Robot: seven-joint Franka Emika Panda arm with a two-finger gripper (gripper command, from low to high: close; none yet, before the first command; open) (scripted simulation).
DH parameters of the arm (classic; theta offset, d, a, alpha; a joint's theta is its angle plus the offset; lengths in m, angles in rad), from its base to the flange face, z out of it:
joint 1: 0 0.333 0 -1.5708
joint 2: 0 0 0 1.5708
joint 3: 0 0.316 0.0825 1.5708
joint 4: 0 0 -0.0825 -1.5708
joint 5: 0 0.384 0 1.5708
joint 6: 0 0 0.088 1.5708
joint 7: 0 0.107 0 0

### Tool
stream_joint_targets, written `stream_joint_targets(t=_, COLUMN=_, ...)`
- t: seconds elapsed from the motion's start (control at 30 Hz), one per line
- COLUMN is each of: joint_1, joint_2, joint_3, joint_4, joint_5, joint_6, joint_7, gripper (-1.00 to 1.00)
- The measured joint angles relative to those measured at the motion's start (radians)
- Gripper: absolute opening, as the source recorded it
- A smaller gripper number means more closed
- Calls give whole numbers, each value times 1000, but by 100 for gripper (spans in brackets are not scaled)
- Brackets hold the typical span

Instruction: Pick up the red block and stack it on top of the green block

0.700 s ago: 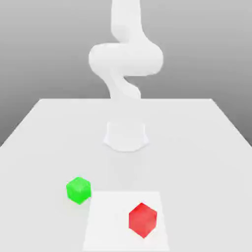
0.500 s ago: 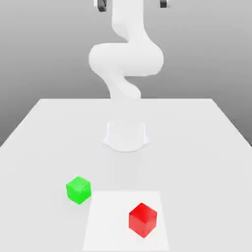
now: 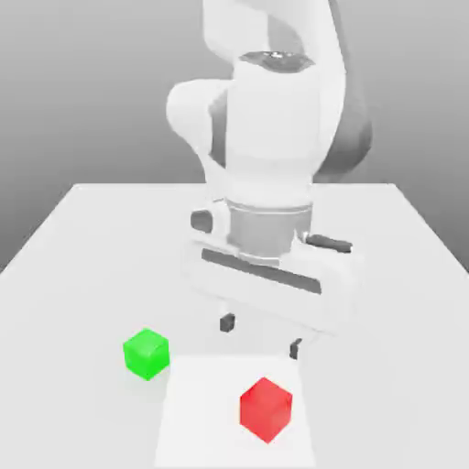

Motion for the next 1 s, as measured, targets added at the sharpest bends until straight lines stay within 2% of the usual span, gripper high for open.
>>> stream_joint_targets(t=0.2, joint_1=52, joint_2=216, joint_3=-64, joint_4=3, joint_5=-77, joint_6=158, joint_7=113, gripper=0)
stream_joint_targets(t=0.23, joint_1=63, joint_2=250, joint_3=-79, joint_4=9, joint_5=-96, joint_6=185, joint_7=127, gripper=-100)
stream_joint_targets(t=0.47, joint_1=66, joint_2=257, joint_3=-82, joint_4=9, joint_5=-100, joint_6=193, joint_7=131, gripper=-100)
stream_joint_targets(t=0.63, joint_1=33, joint_2=101, joint_3=-30, joint_4=-16, joint_5=-10, joint_6=64, joint_7=65, gripper=-100)
stream_joint_targets(t=0.77, joint_1=-80, joint_2=-41, joint_3=-88, joint_4=-110, joint_5=19, joint_6=16, joint_7=-34, gripper=-100)
stream_joint_targets(t=1.0, joint_1=-228, joint_2=-270, joint_3=-250, joint_4=-307, joint_5=44, joint_6=-14, joint_7=-222, gripper=-100)
